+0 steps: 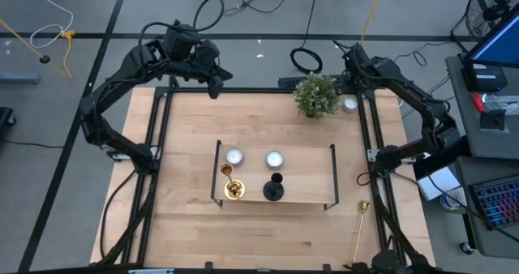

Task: Pick & Place candle stick holders
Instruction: Put the white red scented candle on the shelf

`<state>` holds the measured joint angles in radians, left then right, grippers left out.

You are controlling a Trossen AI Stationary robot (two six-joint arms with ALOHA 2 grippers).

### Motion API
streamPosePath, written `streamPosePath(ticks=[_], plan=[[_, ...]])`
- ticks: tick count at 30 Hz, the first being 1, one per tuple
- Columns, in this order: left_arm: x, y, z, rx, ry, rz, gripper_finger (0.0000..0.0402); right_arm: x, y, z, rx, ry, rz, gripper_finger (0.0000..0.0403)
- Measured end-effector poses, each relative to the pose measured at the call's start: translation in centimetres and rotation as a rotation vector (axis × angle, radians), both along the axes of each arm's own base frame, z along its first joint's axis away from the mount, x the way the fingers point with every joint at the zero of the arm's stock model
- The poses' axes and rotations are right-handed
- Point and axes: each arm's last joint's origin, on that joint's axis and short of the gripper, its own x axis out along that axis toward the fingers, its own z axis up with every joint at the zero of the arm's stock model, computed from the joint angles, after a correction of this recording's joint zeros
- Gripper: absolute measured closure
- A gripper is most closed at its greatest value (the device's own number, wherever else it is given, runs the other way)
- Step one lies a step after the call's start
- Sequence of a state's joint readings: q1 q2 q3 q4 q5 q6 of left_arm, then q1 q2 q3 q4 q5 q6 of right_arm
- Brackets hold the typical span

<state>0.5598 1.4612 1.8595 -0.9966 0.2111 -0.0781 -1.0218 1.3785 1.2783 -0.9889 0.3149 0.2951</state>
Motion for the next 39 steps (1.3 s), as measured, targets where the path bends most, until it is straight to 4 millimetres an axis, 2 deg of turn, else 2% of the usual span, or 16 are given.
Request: streamPosePath(ticks=[5, 11, 18, 26, 32, 36, 39], plan=[[0.1, -0.3, 0.0, -0.011, 0.0, -0.008, 0.0378, 0.0, 0.0, -1.1, 0.007, 0.001, 0.001, 0.0363], [0.4, -0.6, 0.0, -0.01, -0.004, -0.026, 0.0398, 0.0, -0.2, -1.6, -0.012, 0.001, -0.019, 0.0363], [0.5, -0.9, 0.0, -0.011, -0.006, -0.037, 0.0379, 0.1, -0.1, -2.3, -0.016, 0.037, -0.021, 0.0362], [0.9, -1.7, 0.0, -0.015, 0.0, -0.07, 0.0395, 0.0, 0.4, -2.9, 0.046, 0.05, 0.041, 0.0362], [1.2, -2.2, 0.0, -0.01, 0.001, -0.092, 0.0378, -0.5, 2.0, -3.4, 0.129, -0.011, 0.144, 0.0362], [1.2, -2.2, 0.0, 0.001, -0.004, -0.096, 0.0391, -1.3, 4.0, -4.1, 0.17, -0.095, 0.21, 0.0367], [1.2, -2.2, 0.0, 0.015, 0.001, -0.094, 0.0398, -2.2, 5.9, -4.3, 0.159, -0.129, 0.182, 0.0375]])
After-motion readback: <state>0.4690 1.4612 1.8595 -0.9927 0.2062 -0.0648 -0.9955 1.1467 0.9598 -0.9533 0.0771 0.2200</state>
